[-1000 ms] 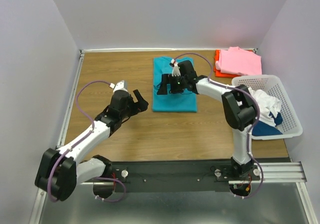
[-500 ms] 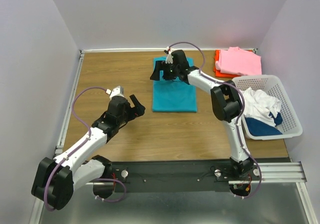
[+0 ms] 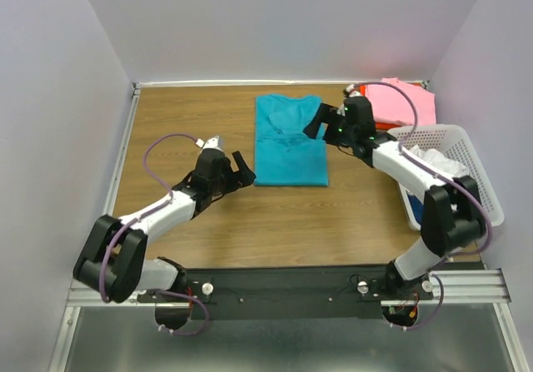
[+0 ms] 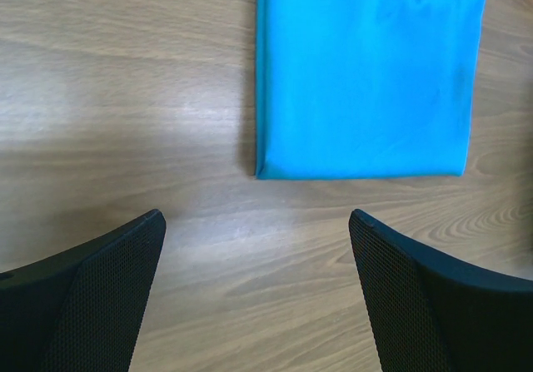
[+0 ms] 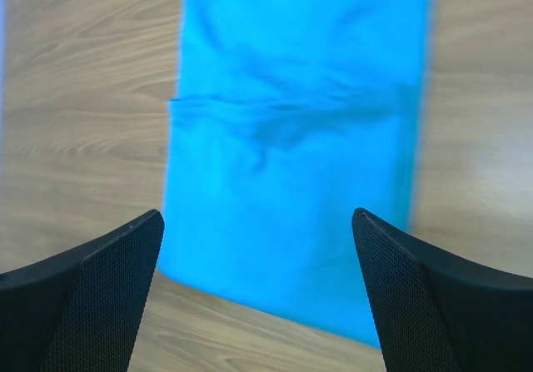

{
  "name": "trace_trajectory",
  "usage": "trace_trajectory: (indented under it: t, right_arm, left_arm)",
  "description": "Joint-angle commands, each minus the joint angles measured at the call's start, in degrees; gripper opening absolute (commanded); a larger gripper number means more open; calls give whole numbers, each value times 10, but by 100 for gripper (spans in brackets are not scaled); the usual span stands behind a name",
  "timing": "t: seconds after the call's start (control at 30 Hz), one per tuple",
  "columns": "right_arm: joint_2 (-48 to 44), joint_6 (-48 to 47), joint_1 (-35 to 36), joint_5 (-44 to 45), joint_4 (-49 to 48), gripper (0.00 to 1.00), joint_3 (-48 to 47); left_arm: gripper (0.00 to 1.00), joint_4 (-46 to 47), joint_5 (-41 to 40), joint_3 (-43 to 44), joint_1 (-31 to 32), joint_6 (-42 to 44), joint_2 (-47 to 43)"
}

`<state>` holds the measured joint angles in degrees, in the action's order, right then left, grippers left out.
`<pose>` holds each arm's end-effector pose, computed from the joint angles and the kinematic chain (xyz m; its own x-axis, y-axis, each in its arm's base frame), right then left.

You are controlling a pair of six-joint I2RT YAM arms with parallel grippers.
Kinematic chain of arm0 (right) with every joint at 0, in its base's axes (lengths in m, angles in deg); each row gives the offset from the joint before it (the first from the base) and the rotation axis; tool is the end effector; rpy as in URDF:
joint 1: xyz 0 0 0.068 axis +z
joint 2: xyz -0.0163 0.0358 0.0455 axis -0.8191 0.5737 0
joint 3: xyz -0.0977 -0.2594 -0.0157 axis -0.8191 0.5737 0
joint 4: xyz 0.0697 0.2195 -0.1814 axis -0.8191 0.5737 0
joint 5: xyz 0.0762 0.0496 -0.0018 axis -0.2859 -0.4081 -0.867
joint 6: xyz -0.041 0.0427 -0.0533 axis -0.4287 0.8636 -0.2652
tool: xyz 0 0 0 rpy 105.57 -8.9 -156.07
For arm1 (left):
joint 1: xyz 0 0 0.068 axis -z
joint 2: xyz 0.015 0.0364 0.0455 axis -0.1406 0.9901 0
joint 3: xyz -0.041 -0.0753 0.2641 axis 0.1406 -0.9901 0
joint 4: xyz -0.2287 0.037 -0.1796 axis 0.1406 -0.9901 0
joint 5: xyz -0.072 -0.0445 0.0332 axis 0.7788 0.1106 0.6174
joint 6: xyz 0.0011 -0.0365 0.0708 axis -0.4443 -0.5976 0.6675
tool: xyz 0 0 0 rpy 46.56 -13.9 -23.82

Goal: Fold and stack the t-shirts
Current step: Fold the tshirt

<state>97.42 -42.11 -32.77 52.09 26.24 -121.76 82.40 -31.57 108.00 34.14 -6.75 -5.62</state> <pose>0.4001 0.1709 0.2321 -0.6529 0.2897 -0.6999 -0.1370 0.8636 0.4853 0.2800 -0.1374 0.1571 -0.6870 -0.4366 -0.5809 -0.0454 0.8237 -0.5653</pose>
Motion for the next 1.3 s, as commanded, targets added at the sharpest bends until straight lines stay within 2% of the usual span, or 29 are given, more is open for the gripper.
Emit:
trace_trajectory:
  t: [0.0,0.07,0.1,0.17,0.23,0.27,0.3,0.4,0.43,0.47,0.67,0.7,0.77,1.07,1.27]
  right_arm:
    - [-69,32,-10,84,8,100,108]
    - [-99,36,-11,98,7,100,138]
    - [-125,46,-12,110,8,100,165]
    - [-144,50,-13,123,8,100,183]
    - [-160,49,-15,132,9,100,202]
    - [-165,49,-14,136,9,100,207]
    - [-171,53,-15,138,9,100,210]
    - [-174,53,-15,139,9,100,224]
    - [-173,52,-15,142,8,100,226]
    - [-171,54,-15,145,9,100,227]
    - [-153,56,-16,136,10,100,225]
    - [-151,56,-16,137,11,100,226]
    - [-150,58,-16,136,11,100,227]
    - [-148,70,-16,90,16,100,267]
    - [-96,78,-16,22,14,86,261]
  left_arm:
    - [94,51,32,42,4,17,66]
    - [91,58,33,53,4,21,93]
    - [83,65,37,63,4,20,116]
    - [80,68,50,76,4,24,140]
    - [70,74,64,89,4,26,180]
    - [69,75,68,90,4,28,188]
    - [63,76,75,95,4,27,196]
    - [62,84,88,96,4,27,216]
    - [58,84,89,96,5,27,220]
    - [58,85,88,95,4,26,223]
    - [20,90,97,95,5,25,248]
    - [10,90,103,92,6,26,249]
    - [2,87,110,86,6,25,250]
    - [0,83,88,44,7,20,194]
    - [0,79,82,41,7,25,183]
